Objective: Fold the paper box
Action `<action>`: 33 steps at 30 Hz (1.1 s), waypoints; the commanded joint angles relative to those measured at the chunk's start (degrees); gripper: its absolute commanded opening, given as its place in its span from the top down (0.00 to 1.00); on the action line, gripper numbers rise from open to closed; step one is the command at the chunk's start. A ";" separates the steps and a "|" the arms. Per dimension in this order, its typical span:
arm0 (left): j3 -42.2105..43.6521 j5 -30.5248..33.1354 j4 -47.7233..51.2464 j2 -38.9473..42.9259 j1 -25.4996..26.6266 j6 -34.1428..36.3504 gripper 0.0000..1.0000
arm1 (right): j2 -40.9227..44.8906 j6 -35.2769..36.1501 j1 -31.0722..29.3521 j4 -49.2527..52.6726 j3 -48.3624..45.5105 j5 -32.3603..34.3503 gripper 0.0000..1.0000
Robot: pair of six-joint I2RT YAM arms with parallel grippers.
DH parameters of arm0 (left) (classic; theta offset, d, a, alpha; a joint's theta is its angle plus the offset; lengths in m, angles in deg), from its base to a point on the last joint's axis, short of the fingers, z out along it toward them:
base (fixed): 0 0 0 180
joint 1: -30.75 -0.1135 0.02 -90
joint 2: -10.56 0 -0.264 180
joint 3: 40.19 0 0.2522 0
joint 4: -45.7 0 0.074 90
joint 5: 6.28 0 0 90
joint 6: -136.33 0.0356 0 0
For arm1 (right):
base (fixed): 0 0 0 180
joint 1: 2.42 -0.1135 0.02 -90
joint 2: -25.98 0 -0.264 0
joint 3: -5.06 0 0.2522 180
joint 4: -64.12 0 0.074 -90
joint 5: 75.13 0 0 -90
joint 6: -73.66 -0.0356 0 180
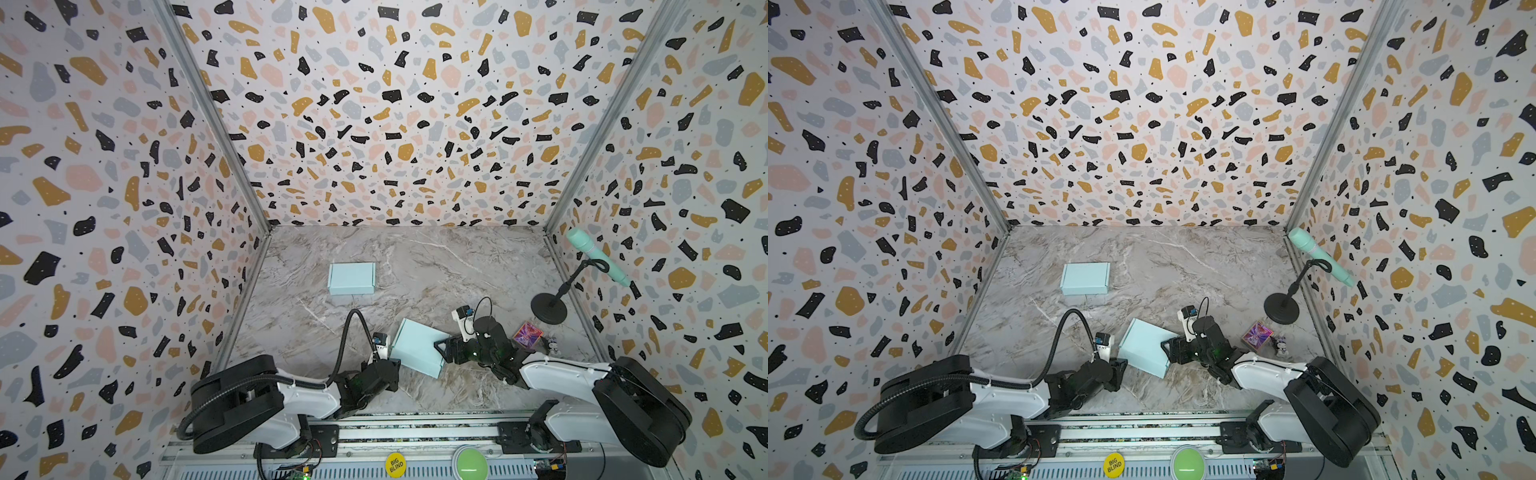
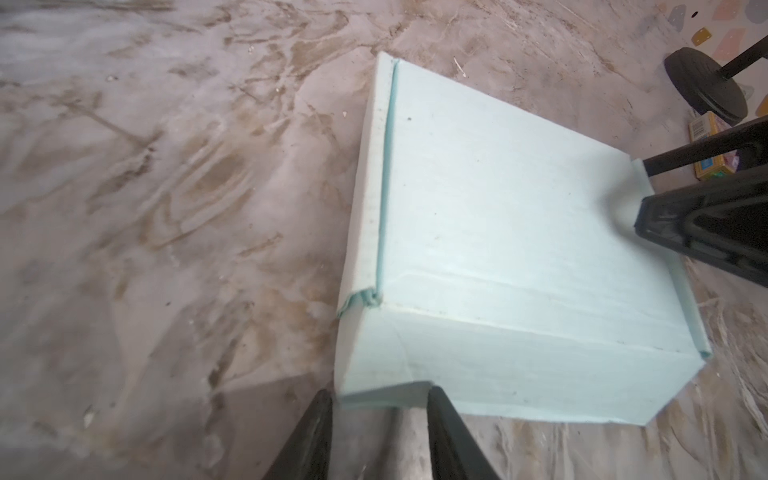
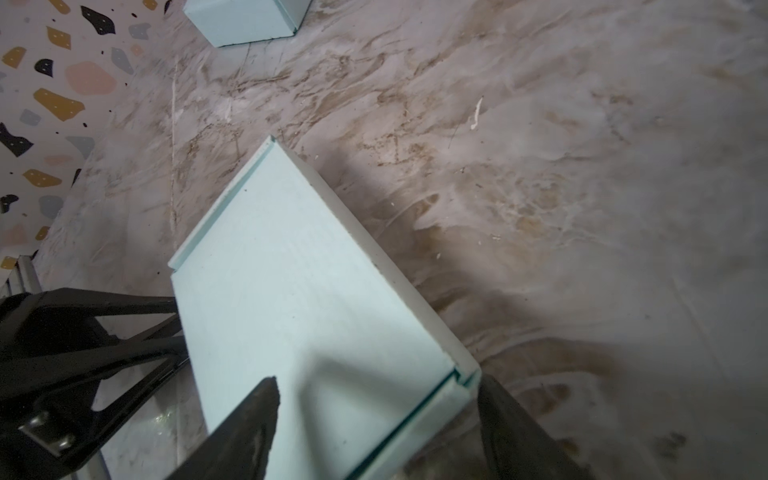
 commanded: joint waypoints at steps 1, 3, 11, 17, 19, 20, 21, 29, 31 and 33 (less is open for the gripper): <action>2.94 -2.32 0.98 4.78 -0.13 -1.38 0.60 | 3.63 0.51 -0.28 4.16 0.59 0.14 0.17; 3.47 -2.40 3.64 7.48 -0.13 -1.40 0.59 | 5.03 0.67 -0.24 5.32 1.05 1.04 0.16; -0.84 -4.66 8.96 13.10 3.76 2.97 0.69 | 5.17 4.05 1.83 9.09 6.05 1.62 0.15; -7.50 -5.01 3.27 4.51 8.99 5.43 0.75 | 0.69 6.20 4.79 7.62 9.23 -1.71 0.15; -9.16 -5.23 1.06 0.84 9.66 5.52 0.78 | -0.61 6.23 5.76 6.53 9.73 -3.62 0.16; -9.99 -5.24 0.08 -1.14 9.92 5.45 0.80 | -1.12 6.28 6.01 6.03 9.91 -4.14 0.16; -10.62 -5.05 -0.40 -2.63 9.97 5.28 0.82 | -1.62 6.34 6.17 5.67 10.08 -4.45 0.16; -12.54 -5.39 -4.55 -9.96 10.15 3.46 0.94 | -7.11 7.38 7.14 2.82 10.50 -10.98 0.17; -12.61 -5.89 -5.78 -11.51 10.15 3.15 0.95 | -7.88 7.27 7.19 1.71 9.96 -12.39 0.18; -12.69 -5.91 -6.57 -12.75 10.12 2.89 0.96 | -8.42 7.06 7.17 0.95 9.67 -13.54 0.20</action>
